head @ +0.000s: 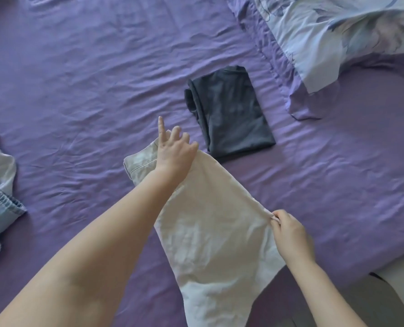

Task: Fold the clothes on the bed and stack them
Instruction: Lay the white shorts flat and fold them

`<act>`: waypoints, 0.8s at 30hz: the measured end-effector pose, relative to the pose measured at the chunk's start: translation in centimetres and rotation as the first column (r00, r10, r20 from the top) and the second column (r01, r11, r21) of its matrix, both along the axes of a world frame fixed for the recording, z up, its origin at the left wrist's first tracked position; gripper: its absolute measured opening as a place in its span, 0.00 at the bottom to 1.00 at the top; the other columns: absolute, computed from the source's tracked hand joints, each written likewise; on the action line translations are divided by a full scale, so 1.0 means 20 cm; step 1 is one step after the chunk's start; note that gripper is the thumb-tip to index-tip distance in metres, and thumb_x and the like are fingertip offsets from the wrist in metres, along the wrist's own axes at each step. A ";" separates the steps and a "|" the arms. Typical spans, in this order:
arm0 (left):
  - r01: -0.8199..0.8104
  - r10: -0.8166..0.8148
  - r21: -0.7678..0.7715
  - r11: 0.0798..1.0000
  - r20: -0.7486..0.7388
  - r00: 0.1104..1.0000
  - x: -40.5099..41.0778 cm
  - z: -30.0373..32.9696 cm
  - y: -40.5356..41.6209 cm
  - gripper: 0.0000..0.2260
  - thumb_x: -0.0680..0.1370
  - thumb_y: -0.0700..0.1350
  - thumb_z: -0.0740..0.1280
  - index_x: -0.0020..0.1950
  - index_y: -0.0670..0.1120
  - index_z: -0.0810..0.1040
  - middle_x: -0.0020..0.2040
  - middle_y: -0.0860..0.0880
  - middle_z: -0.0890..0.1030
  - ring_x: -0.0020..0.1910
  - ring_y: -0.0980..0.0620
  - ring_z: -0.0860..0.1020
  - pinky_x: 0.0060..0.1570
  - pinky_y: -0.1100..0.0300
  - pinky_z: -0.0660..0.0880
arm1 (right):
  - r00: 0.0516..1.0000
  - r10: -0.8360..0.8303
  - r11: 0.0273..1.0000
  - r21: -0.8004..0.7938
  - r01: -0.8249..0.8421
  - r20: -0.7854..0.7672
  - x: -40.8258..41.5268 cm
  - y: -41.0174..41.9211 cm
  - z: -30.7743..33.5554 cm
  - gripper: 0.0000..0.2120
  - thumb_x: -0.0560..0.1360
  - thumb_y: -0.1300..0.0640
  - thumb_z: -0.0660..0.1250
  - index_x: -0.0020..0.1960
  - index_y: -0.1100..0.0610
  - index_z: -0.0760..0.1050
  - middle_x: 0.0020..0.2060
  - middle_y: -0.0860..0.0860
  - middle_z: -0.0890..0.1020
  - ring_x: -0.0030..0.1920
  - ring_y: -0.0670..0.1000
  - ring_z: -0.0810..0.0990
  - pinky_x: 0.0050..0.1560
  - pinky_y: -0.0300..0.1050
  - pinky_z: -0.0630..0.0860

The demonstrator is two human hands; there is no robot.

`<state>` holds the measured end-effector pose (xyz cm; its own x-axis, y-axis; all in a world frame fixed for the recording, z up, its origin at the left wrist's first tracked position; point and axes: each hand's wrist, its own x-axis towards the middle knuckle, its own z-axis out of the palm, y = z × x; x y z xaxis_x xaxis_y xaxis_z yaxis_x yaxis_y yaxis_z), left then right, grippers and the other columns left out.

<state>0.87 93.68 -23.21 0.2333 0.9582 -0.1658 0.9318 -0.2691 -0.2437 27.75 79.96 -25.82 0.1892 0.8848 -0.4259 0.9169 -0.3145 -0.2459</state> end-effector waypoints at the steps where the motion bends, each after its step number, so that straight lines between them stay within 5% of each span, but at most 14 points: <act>1: -0.019 0.018 0.043 0.999 0.022 1.000 0.02 -0.02 -0.01 0.12 0.65 0.35 0.72 0.45 0.48 0.81 0.47 0.46 0.78 0.62 0.39 0.72 0.66 0.27 0.49 | 0.999 0.035 0.999 0.037 -0.036 0.026 0.00 0.00 -0.01 0.06 0.77 0.58 0.63 0.53 0.57 0.74 0.46 0.54 0.79 0.47 0.60 0.76 0.41 0.49 0.69; 5: -0.076 -0.012 0.265 0.961 0.315 0.949 0.14 -0.14 -0.21 0.21 0.66 0.33 0.65 0.57 0.46 0.78 0.65 0.42 0.70 0.69 0.37 0.64 0.69 0.31 0.50 | 0.958 0.266 0.933 0.224 -0.283 0.103 -0.01 -0.03 -0.07 0.25 0.65 0.63 0.74 0.61 0.61 0.73 0.54 0.59 0.78 0.56 0.62 0.75 0.52 0.57 0.74; 9: -0.005 -0.159 0.318 0.948 0.487 0.859 0.21 -0.23 -0.63 0.16 0.73 0.35 0.59 0.57 0.46 0.76 0.64 0.45 0.68 0.69 0.41 0.65 0.68 0.34 0.58 | 0.800 0.591 0.754 0.284 -0.593 0.101 -0.18 -0.07 -0.08 0.25 0.74 0.53 0.58 0.70 0.53 0.64 0.69 0.58 0.68 0.70 0.60 0.63 0.66 0.61 0.61; 12: -0.024 -0.070 0.195 0.981 0.464 0.883 0.17 -0.28 -0.89 0.15 0.75 0.46 0.64 0.62 0.47 0.75 0.67 0.45 0.69 0.70 0.41 0.65 0.66 0.34 0.60 | 0.702 0.708 0.687 0.158 -0.709 0.077 -0.25 -0.09 -0.16 0.25 0.76 0.42 0.52 0.71 0.47 0.61 0.71 0.56 0.66 0.72 0.59 0.60 0.66 0.64 0.57; 17: 0.079 -0.025 -0.157 0.984 0.320 0.947 0.00 -0.36 -0.99 0.38 0.73 0.71 0.55 0.75 0.49 0.62 0.76 0.42 0.59 0.75 0.39 0.56 0.67 0.34 0.54 | 0.693 0.715 0.694 0.029 -0.719 0.096 -0.24 -0.08 -0.25 0.29 0.77 0.34 0.40 0.74 0.45 0.55 0.74 0.53 0.59 0.74 0.57 0.55 0.69 0.62 0.52; 24: -0.025 0.129 -0.361 0.932 0.266 0.955 0.06 -0.29 -0.99 0.40 0.70 0.70 0.58 0.75 0.47 0.60 0.75 0.41 0.61 0.74 0.39 0.56 0.65 0.34 0.55 | 0.629 0.770 0.635 -0.034 -0.772 0.107 -0.30 -0.15 -0.17 0.40 0.68 0.30 0.52 0.74 0.48 0.58 0.73 0.59 0.61 0.74 0.61 0.56 0.67 0.70 0.52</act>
